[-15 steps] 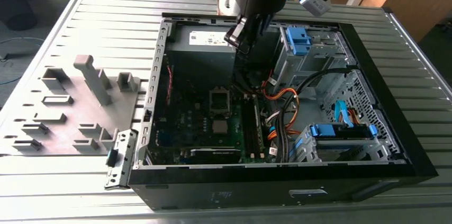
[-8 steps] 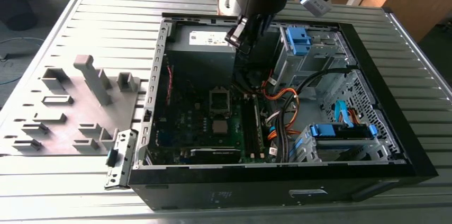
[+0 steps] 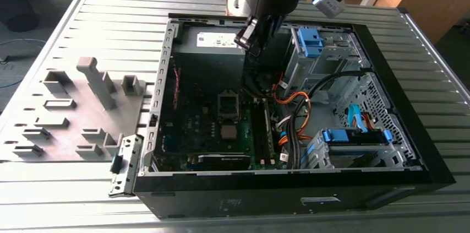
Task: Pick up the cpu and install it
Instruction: 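Close the cpu cover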
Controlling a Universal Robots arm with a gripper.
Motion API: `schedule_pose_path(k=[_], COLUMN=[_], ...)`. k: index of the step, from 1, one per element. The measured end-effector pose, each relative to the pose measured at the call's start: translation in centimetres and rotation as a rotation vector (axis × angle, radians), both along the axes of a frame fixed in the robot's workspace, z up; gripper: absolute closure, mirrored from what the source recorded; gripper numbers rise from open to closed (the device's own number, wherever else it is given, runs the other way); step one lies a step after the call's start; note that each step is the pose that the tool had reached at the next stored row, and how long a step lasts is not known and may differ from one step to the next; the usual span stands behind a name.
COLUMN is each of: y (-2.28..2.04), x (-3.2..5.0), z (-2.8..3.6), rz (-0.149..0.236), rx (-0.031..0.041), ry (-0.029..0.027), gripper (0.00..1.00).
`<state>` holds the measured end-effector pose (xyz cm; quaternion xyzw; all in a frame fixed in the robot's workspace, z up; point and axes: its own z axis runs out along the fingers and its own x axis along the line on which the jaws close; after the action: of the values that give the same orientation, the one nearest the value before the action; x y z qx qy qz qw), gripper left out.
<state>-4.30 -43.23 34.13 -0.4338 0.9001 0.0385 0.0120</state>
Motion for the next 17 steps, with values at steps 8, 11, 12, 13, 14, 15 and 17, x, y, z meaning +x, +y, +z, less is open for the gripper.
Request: schedule_pose_path(k=[8,11,12,13,14,15,17], y=[0.00,-0.01,-0.03,-0.05,-0.08,-0.11,-0.18], x=[0.00,0.00,0.00,0.00,0.00,0.00,0.00], z=[-0.10,-0.22,-0.28,-0.34,-0.43,-0.54,-0.80], rz=[0.000,0.000,0.000,0.000,0.000,0.000,0.000], rx=[0.0003,0.0001,0.0001,0.0001,0.0001,0.0001,0.0000], ry=[-0.0001,0.0000,0.0000,0.0000,0.0001,0.0007,0.0027], gripper=[0.89,0.89,0.89,0.89,0.89,0.89,0.89])
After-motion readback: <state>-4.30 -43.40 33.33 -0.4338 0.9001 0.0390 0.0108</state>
